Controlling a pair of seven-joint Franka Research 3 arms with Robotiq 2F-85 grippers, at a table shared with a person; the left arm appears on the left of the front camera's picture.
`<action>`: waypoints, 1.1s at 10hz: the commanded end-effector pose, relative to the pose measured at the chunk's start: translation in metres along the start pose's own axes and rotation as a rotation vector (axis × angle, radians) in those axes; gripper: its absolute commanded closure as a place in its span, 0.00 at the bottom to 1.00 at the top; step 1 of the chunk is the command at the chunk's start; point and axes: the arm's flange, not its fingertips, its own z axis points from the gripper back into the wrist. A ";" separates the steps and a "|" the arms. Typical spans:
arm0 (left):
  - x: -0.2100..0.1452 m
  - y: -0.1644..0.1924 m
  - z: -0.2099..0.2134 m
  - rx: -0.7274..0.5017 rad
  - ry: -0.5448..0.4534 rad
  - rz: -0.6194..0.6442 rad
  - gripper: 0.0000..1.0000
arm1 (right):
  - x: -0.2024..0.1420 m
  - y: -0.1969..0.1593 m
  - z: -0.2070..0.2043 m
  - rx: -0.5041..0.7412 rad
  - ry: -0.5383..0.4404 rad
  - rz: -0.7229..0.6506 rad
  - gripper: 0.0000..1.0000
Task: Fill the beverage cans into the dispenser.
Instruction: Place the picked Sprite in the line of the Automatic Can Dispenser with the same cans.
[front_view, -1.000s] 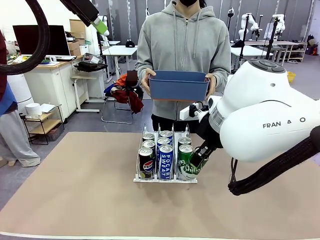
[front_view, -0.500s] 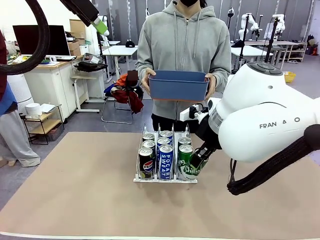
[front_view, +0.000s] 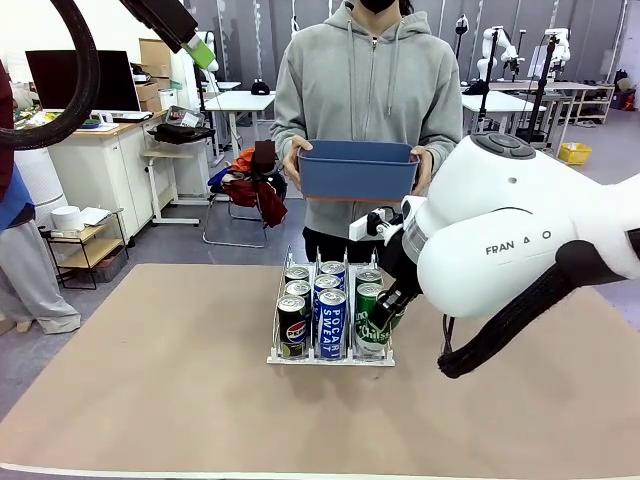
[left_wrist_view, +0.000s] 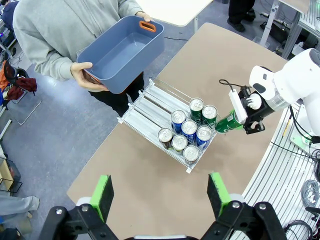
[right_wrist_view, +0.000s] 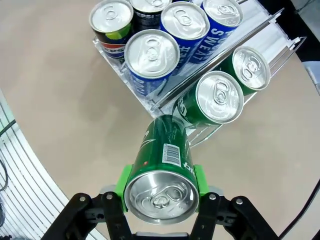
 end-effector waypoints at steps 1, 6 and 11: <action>-0.002 0.001 0.001 -0.012 -0.003 0.000 0.00 | 0.019 -0.015 -0.009 -0.080 -0.045 -0.019 0.42; -0.002 0.001 0.001 -0.012 -0.003 0.000 0.00 | 0.034 -0.026 -0.038 -0.004 -0.005 -0.028 0.42; -0.002 0.001 0.001 -0.012 -0.003 0.000 0.00 | 0.053 -0.034 -0.043 -0.012 -0.031 -0.028 0.42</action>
